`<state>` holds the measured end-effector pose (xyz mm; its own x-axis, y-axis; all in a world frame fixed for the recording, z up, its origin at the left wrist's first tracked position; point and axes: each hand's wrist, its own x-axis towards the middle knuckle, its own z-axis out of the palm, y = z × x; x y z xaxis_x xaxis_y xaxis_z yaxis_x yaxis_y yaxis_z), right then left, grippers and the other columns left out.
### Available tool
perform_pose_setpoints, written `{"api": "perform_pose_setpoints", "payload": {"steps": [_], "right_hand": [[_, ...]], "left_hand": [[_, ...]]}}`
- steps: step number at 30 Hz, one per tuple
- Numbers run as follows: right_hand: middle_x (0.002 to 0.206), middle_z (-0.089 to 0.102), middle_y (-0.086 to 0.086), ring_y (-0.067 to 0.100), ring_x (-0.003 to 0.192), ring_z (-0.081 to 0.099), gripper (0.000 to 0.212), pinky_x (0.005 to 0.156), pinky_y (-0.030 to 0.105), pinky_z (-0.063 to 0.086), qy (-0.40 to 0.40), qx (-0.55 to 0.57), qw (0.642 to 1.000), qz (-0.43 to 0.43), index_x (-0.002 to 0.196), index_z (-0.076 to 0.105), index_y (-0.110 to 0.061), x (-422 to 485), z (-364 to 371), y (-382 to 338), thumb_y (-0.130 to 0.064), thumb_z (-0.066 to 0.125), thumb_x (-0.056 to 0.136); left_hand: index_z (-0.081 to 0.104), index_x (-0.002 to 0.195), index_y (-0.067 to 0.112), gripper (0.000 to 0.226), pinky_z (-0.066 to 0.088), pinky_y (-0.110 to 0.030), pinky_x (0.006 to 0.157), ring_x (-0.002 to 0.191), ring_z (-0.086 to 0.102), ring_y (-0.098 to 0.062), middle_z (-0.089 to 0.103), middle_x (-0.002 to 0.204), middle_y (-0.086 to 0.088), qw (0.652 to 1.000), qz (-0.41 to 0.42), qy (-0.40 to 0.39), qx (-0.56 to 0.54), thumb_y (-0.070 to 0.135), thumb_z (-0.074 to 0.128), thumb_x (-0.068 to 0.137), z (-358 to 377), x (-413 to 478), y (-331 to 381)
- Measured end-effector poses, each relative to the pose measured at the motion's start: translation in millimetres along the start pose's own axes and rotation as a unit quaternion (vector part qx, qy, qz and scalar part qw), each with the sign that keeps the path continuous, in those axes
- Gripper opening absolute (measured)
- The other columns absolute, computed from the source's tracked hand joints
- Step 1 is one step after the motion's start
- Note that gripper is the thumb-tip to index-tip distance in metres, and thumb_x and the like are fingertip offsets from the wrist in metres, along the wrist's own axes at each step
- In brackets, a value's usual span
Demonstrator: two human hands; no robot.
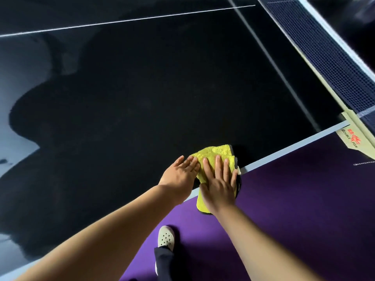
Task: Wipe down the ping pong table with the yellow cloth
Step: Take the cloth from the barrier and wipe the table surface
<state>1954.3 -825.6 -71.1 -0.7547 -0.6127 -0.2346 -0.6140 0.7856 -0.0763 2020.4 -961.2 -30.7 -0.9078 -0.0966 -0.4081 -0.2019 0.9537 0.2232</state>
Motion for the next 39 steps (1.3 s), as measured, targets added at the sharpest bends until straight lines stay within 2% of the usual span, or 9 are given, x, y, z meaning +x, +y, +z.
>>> {"api": "perform_pose_setpoints", "payload": {"steps": [11, 15, 18, 23, 27, 30, 33, 37, 39], "right_hand": [[0.152, 0.038, 0.015, 0.036, 0.141, 0.022, 0.087, 0.108, 0.057, 0.012, -0.082, -0.034, 0.992, -0.089, 0.147, 0.031, -0.030, -90.5, 20.0, -173.0, -0.044, 0.056, 0.065], [0.155, -0.028, 0.006, 0.030, 0.142, -0.031, 0.081, 0.111, 0.055, -0.018, -0.132, -0.058, 0.976, -0.163, 0.149, -0.019, -0.037, -125.3, 31.9, -252.3, -0.043, 0.037, 0.091], [0.146, -0.043, 0.004, 0.029, 0.137, -0.039, 0.079, 0.112, 0.057, -0.021, -0.160, -0.080, 0.961, -0.211, 0.143, -0.031, -0.034, -152.2, 37.1, -319.8, -0.044, 0.034, 0.100], [0.147, -0.041, 0.002, 0.026, 0.134, -0.041, 0.073, 0.112, 0.058, -0.021, -0.197, -0.092, 0.929, -0.299, 0.149, -0.022, -0.036, -197.6, 52.4, -425.4, -0.042, 0.033, 0.101], [0.143, -0.042, -0.001, 0.024, 0.131, -0.043, 0.072, 0.110, 0.057, -0.024, -0.191, -0.107, 0.908, -0.356, 0.149, -0.020, -0.040, -219.6, 67.3, -483.7, -0.042, 0.034, 0.100], [0.144, -0.043, -0.003, 0.026, 0.135, -0.041, 0.066, 0.107, 0.056, -0.027, -0.173, -0.126, 0.905, -0.367, 0.142, -0.026, -0.043, -216.3, 77.1, -497.7, -0.056, 0.020, 0.096], [0.161, -0.009, 0.005, 0.034, 0.148, -0.011, 0.069, 0.111, 0.062, -0.009, -0.137, -0.141, 0.907, -0.372, 0.151, -0.003, -0.041, -208.7, 80.9, -495.0, -0.064, 0.014, 0.089], [0.159, 0.027, 0.006, 0.033, 0.147, 0.012, 0.066, 0.112, 0.061, 0.007, -0.110, -0.145, 0.890, -0.419, 0.149, 0.026, -0.038, -179.9, 82.2, -494.0, -0.064, 0.028, 0.089], [0.159, 0.027, 0.004, 0.031, 0.148, 0.012, 0.065, 0.114, 0.060, 0.004, -0.096, -0.133, 0.886, -0.434, 0.148, 0.030, -0.039, -156.3, 79.0, -498.2, -0.064, 0.031, 0.088]], "left_hand": [[-0.003, 0.150, 0.012, 0.058, -0.013, -0.031, 0.113, 0.145, -0.009, -0.016, -0.006, 0.158, -0.005, 0.998, -0.056, -0.015, -0.013, 0.018, 0.023, 0.099, 45.4, -181.8, -100.4], [-0.004, 0.150, 0.013, 0.059, -0.015, -0.030, 0.112, 0.144, -0.010, -0.015, -0.007, 0.158, -0.004, 0.994, -0.101, 0.002, -0.038, 0.017, 0.023, 0.098, 73.2, -264.6, -146.6], [-0.003, 0.150, 0.015, 0.059, -0.018, -0.029, 0.109, 0.144, -0.010, -0.014, -0.010, 0.156, 0.001, 0.987, -0.146, 0.024, -0.068, 0.016, 0.023, 0.097, 98.0, -331.2, -183.7], [-0.001, 0.150, 0.017, 0.059, -0.023, -0.028, 0.105, 0.142, -0.014, -0.013, -0.006, 0.157, 0.001, 0.964, -0.226, 0.057, -0.124, 0.018, 0.007, 0.091, 135.6, -433.4, -234.4], [-0.004, 0.150, 0.019, 0.063, -0.018, -0.029, 0.109, 0.144, -0.012, -0.014, -0.008, 0.157, 0.003, 0.943, -0.288, 0.070, -0.150, 0.009, 0.022, 0.093, 160.1, -490.8, -260.5], [-0.004, 0.150, 0.021, 0.064, -0.021, -0.030, 0.106, 0.141, -0.016, -0.015, -0.012, 0.152, 0.007, 0.937, -0.295, 0.082, -0.168, 0.016, 0.001, 0.086, 168.2, -504.7, -270.4], [-0.002, 0.146, 0.018, 0.084, -0.019, -0.037, 0.107, 0.136, -0.016, -0.018, -0.006, 0.151, 0.003, 0.938, -0.291, 0.086, -0.168, 0.022, -0.018, 0.063, 171.2, -497.5, -272.7], [0.027, 0.139, 0.013, 0.062, 0.017, -0.042, 0.109, 0.135, 0.019, -0.020, 0.036, 0.147, -0.007, 0.934, -0.315, 0.082, -0.145, 0.013, 0.012, 0.079, 161.5, -480.4, -280.3], [0.004, 0.146, 0.016, 0.059, -0.003, -0.034, 0.112, 0.139, -0.006, -0.018, 0.001, 0.153, -0.002, 0.934, -0.305, 0.102, -0.155, 0.007, 0.018, 0.089, 153.8, -470.1, -290.7]]}}
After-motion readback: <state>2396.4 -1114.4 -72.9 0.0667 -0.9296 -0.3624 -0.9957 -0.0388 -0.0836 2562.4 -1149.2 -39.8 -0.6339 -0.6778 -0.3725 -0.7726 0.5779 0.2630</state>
